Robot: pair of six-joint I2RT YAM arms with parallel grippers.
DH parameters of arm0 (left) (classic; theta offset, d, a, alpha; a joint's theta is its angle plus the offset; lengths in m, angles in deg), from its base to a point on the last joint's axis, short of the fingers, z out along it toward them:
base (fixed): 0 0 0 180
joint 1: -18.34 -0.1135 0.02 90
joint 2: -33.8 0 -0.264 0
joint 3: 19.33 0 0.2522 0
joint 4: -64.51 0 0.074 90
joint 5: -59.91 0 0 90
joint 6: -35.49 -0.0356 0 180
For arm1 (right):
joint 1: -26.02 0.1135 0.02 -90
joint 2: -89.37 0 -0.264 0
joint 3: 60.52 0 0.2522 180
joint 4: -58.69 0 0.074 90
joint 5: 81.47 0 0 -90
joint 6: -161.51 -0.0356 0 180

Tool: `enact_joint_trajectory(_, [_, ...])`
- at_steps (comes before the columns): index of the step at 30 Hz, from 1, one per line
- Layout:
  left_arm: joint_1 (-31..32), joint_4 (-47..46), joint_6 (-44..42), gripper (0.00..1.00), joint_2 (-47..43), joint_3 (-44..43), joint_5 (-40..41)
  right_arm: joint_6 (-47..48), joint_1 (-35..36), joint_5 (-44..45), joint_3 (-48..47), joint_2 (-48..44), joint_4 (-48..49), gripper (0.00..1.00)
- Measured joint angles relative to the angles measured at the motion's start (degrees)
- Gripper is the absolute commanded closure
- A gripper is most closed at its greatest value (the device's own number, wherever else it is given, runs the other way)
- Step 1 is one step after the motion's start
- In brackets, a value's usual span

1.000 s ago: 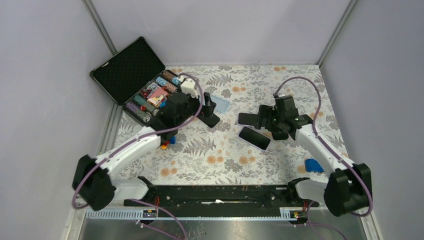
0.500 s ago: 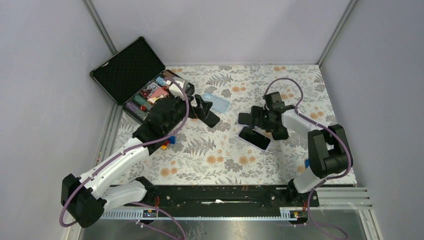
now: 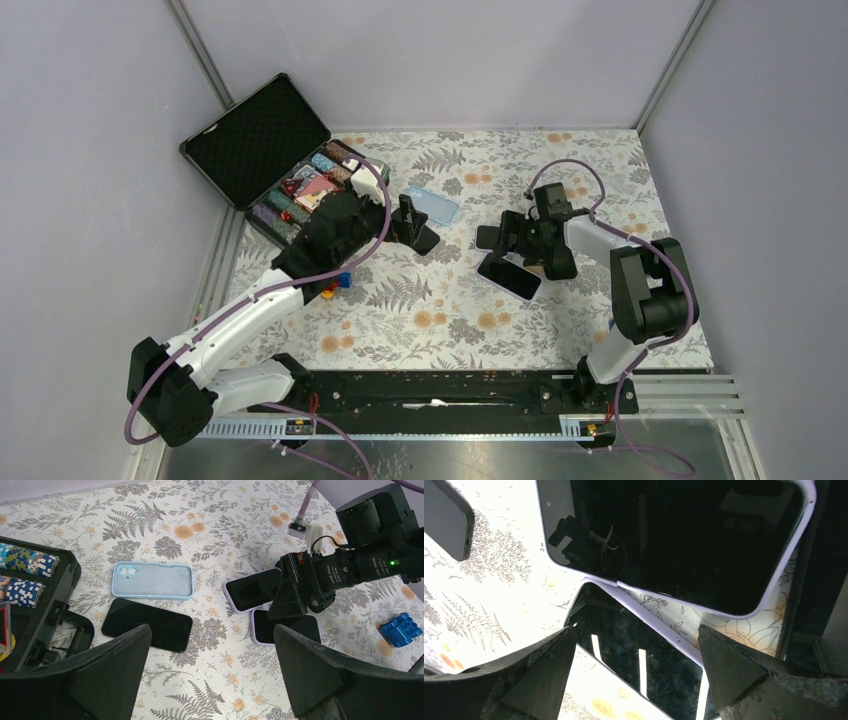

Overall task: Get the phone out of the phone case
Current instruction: Pick up the phone at the center of the board.

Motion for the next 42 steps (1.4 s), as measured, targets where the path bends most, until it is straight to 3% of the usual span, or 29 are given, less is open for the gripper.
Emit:
enact_joint_trajectory(13, [0.11, -0.04, 0.00, 0.01, 0.00, 0.00, -0.07, -2.64, 1.62, 0.00, 8.76, -8.17, 1.86, 0.02])
enact_joint_trajectory(20, [0.11, -0.09, 0.00, 0.01, 0.00, 0.00, -0.37, -4.55, 10.10, 8.59, 10.38, -12.11, -1.31, 0.02])
enact_joint_trajectory(32, [0.11, -0.09, 0.00, 0.01, -0.07, 0.00, -1.60, -5.53, 18.01, 19.08, 8.11, -8.63, -4.92, 0.02])
enact_joint_trajectory(42, [0.11, -0.09, 0.04, 0.01, -0.07, 0.00, -1.97, -6.08, 19.69, 22.12, 7.48, -7.96, -7.93, 0.02])
